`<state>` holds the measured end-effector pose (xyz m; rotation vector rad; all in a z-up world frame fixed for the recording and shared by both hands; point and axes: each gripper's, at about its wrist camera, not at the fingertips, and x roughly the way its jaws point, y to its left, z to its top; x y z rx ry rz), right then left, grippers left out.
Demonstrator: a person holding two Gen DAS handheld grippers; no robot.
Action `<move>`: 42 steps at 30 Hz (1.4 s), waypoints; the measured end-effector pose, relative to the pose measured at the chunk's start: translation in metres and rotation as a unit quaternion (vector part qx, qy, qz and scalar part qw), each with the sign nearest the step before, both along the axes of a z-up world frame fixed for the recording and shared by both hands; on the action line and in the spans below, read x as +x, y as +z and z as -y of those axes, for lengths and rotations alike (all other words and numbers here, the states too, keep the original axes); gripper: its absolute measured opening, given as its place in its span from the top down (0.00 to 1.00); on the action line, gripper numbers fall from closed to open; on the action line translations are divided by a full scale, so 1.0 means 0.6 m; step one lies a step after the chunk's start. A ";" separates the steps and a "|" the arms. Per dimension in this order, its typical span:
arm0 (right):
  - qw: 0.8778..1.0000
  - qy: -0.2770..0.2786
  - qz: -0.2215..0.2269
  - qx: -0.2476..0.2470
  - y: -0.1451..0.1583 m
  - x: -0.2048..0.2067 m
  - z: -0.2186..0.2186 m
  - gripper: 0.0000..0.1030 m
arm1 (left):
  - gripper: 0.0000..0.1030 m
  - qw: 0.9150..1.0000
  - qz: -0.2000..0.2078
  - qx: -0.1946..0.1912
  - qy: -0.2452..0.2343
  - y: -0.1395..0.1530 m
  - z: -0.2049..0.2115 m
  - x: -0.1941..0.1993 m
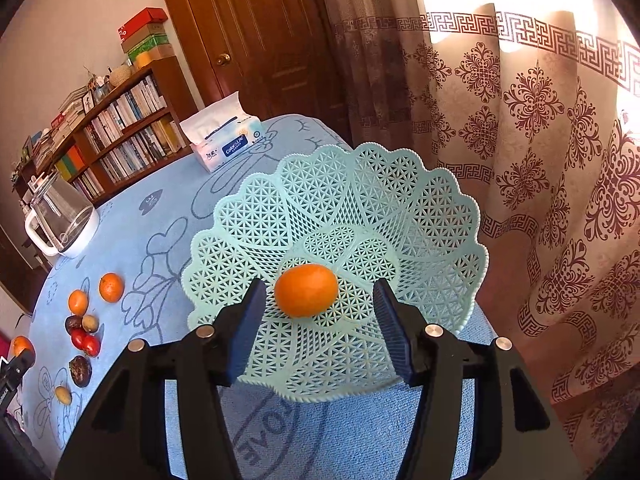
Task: Organize fruits
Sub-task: 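Carry the orange into the teal basket and open the right tool while the left tool holds its orange, then carry the large orange into the teal basket and open the left tool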
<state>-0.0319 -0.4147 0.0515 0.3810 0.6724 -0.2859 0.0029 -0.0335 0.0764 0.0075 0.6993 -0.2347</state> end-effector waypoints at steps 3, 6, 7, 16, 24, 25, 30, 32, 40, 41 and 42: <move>1.000 -0.009 0.014 -0.006 0.008 -0.006 0.002 0.39 | 0.60 1.000 0.002 0.002 -0.008 0.005 0.013 0.000; 0.999 -0.032 0.040 -0.016 0.020 -0.019 0.010 0.27 | 0.60 1.000 0.004 0.004 -0.017 0.008 0.026 0.001; 0.998 -0.039 0.049 -0.021 0.025 -0.024 0.013 0.25 | 0.60 1.000 0.004 0.005 -0.021 0.008 0.032 0.000; 0.984 -0.128 0.119 -0.023 0.045 -0.069 0.060 0.08 | 0.60 0.997 0.017 0.020 -0.072 0.025 0.111 0.004; 0.981 -0.150 0.119 -0.009 0.025 -0.075 0.073 0.08 | 0.60 0.988 0.031 0.038 -0.146 0.031 0.222 0.008; 0.981 -0.153 0.121 -0.007 0.024 -0.077 0.074 0.08 | 0.60 0.987 0.031 0.039 -0.154 0.030 0.234 0.011; 0.979 -0.164 0.121 0.005 0.017 -0.080 0.082 0.07 | 0.60 0.980 0.030 0.037 -0.191 0.031 0.297 0.020; 0.979 -0.166 0.119 0.010 0.013 -0.079 0.083 0.07 | 0.60 0.977 0.034 0.038 -0.205 0.031 0.322 0.022; 0.977 -0.176 0.118 0.013 0.005 -0.082 0.079 0.07 | 0.60 0.965 0.026 0.031 -0.259 0.019 0.406 0.032; 0.977 -0.177 0.119 0.014 0.005 -0.083 0.080 0.07 | 0.60 0.963 0.025 0.035 -0.267 0.016 0.415 0.032; 0.977 -0.178 0.119 0.015 0.006 -0.083 0.081 0.07 | 0.60 0.961 0.026 0.039 -0.273 0.013 0.424 0.033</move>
